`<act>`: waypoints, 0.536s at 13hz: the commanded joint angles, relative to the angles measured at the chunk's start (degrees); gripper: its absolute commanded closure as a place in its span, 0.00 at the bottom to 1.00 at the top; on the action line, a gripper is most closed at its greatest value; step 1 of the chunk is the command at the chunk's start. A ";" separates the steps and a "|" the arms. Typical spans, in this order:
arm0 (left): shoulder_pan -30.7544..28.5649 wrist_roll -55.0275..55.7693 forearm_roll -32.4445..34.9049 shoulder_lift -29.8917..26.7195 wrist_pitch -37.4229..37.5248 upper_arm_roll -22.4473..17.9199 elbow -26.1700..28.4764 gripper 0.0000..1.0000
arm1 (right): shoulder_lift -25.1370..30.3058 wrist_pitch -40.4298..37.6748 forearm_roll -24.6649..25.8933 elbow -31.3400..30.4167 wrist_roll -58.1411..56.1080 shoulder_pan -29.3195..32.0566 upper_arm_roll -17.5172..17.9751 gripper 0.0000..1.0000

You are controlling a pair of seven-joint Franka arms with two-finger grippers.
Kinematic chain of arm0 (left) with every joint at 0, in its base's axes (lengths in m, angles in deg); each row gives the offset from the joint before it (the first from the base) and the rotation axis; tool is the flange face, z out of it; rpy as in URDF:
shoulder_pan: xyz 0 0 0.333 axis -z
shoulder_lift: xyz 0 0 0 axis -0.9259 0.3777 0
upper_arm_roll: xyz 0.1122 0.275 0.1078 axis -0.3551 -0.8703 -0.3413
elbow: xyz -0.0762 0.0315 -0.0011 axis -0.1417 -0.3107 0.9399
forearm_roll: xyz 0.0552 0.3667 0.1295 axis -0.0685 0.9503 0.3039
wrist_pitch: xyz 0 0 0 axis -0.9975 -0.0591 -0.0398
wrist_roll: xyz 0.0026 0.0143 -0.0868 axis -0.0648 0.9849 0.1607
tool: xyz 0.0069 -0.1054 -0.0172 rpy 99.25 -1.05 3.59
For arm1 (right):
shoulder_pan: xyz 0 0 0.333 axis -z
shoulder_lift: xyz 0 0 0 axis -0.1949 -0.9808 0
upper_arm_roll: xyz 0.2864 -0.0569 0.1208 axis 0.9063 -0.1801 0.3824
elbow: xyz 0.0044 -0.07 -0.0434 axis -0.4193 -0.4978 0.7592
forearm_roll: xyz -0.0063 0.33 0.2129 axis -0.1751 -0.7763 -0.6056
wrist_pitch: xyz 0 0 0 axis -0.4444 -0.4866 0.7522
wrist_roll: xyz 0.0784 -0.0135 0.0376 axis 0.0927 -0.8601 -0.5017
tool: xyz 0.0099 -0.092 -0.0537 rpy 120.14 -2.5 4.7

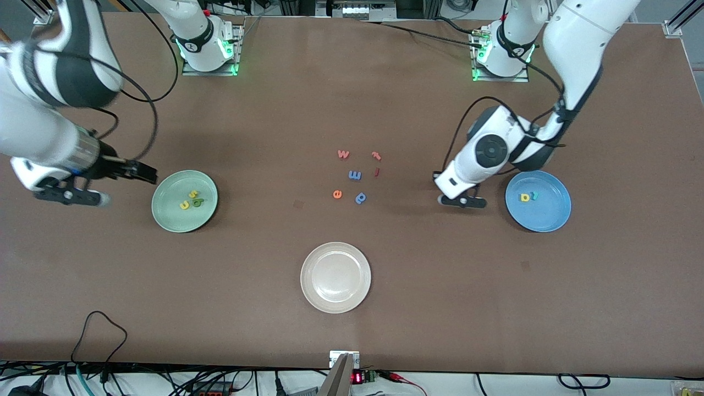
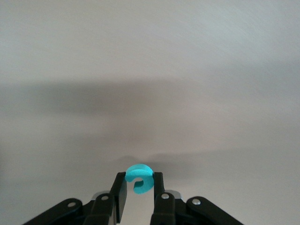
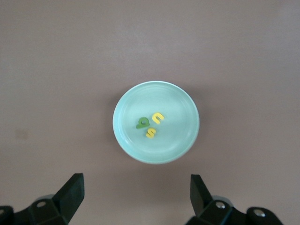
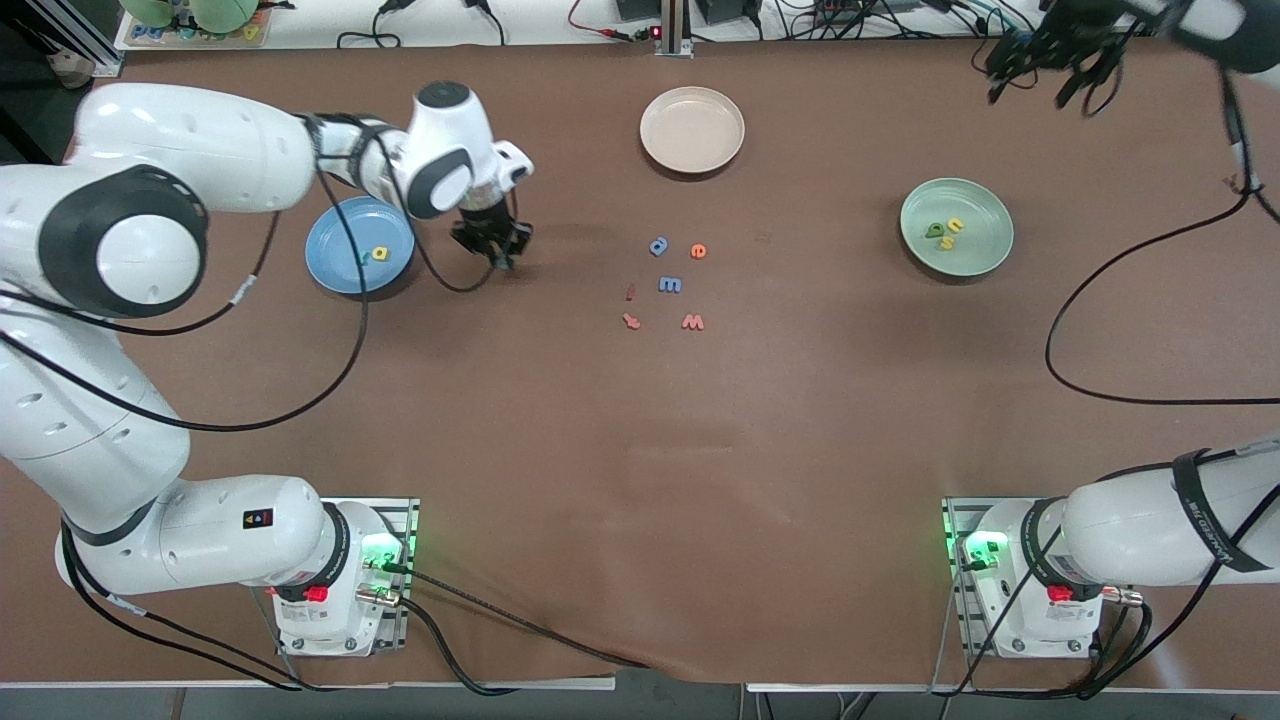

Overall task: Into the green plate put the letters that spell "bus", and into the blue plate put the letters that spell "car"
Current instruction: 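Drop 's' on the green plate while the left gripper carries 'c' toward the blue plate, then lower 'c' onto the blue plate and open the left gripper while the right gripper retracts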

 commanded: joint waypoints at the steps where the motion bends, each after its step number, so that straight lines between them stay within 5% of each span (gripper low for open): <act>1: -7.81 -5.38 1.19 -4.56 4.49 0.54 0.91 0.94 | 0.93 -7.27 0.15 6.76 -6.45 1.31 -2.07 0.00; 3: -13.18 -7.94 1.27 -4.48 4.68 0.46 1.34 0.94 | 2.96 -7.90 -0.99 7.65 -9.80 1.49 -5.76 0.00; 7: -20.91 -15.15 1.53 -3.78 5.29 0.01 1.00 0.94 | 5.07 -13.15 -0.29 8.36 -9.64 1.31 -6.13 0.00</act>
